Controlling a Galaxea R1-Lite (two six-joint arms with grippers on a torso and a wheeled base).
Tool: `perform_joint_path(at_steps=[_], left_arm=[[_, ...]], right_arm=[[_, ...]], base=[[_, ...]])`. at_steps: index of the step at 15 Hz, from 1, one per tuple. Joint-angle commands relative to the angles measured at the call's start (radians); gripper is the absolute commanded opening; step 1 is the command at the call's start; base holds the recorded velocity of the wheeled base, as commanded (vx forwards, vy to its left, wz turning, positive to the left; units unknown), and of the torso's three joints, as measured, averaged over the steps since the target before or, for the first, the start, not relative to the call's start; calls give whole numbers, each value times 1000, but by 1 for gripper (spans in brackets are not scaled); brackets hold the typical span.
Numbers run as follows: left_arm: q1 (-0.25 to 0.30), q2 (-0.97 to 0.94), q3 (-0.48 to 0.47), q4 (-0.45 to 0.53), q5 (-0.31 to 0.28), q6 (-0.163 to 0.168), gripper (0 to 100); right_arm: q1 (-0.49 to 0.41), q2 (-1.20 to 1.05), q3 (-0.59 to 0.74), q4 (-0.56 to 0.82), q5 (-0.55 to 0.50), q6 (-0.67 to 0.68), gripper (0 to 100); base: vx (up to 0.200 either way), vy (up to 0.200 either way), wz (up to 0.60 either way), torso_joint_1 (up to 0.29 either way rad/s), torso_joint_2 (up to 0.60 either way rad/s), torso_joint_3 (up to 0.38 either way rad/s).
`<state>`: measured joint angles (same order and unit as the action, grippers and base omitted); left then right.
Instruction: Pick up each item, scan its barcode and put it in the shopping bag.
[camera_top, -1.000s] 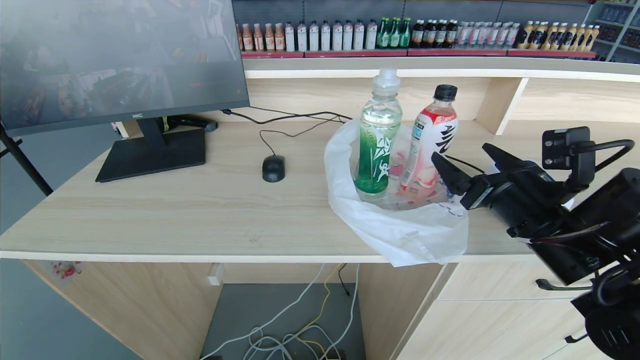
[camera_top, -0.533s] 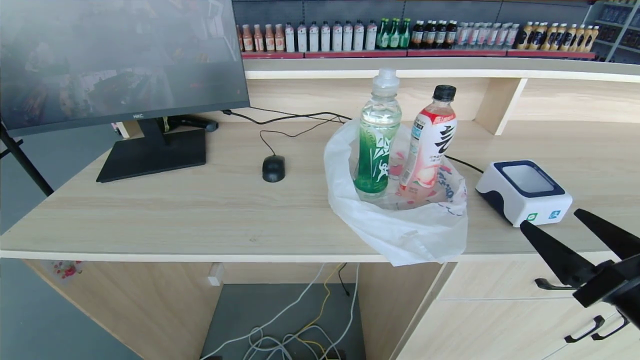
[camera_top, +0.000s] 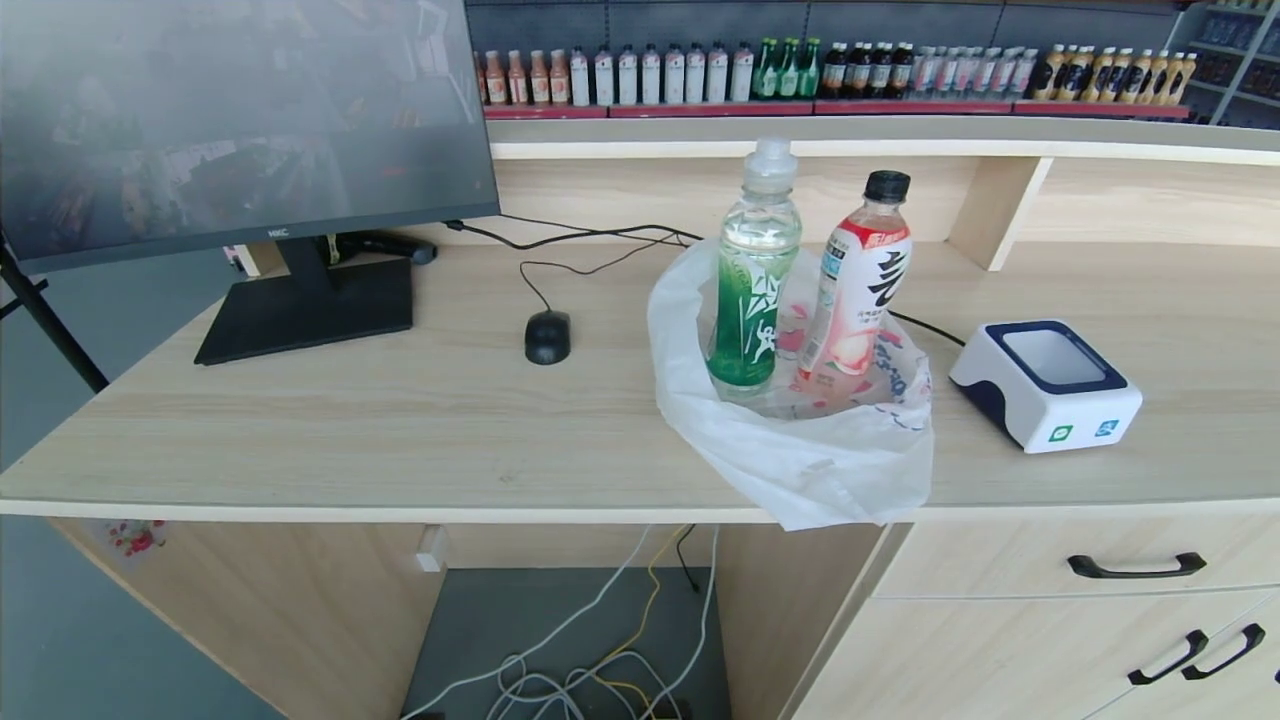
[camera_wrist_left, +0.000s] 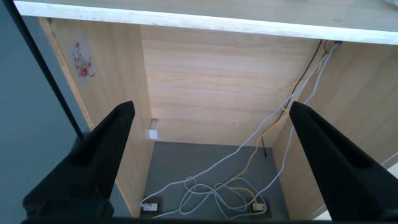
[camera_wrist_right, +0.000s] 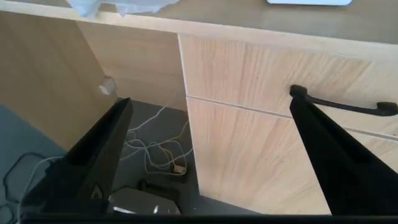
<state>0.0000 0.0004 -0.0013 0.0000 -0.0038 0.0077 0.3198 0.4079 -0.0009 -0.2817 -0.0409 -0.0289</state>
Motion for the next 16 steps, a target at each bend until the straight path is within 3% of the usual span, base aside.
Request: perform_joint_path(at_steps=[1,6,8,12,14,16], left_arm=[[-2,0,0,0,-1,0,100],[-2,0,0,0,-1,2,100],[-2,0,0,0,1,0,100],[-2,0,0,0,1,0,100],[-2,0,0,0,1,0,100],[0,0,0,0,1,-2,100]], right_arm=[[-11,-403,-7,280,19,-54,100],[-57,-327,-1,279,18,-31,100],[-240,-253,-1,279,18,-26,100],[-341,-379,-1,280,18,-22,100],[-327,-408,-1,280,18,-23,100],[-327,-408,-1,280,18,11,100]], base=[[0,0,0,0,0,0],[0,0,0,0,0,0],[0,0,0,0,0,0],[0,0,0,0,0,0],[0,0,0,0,0,0],[-200,0,0,5,-2,0]])
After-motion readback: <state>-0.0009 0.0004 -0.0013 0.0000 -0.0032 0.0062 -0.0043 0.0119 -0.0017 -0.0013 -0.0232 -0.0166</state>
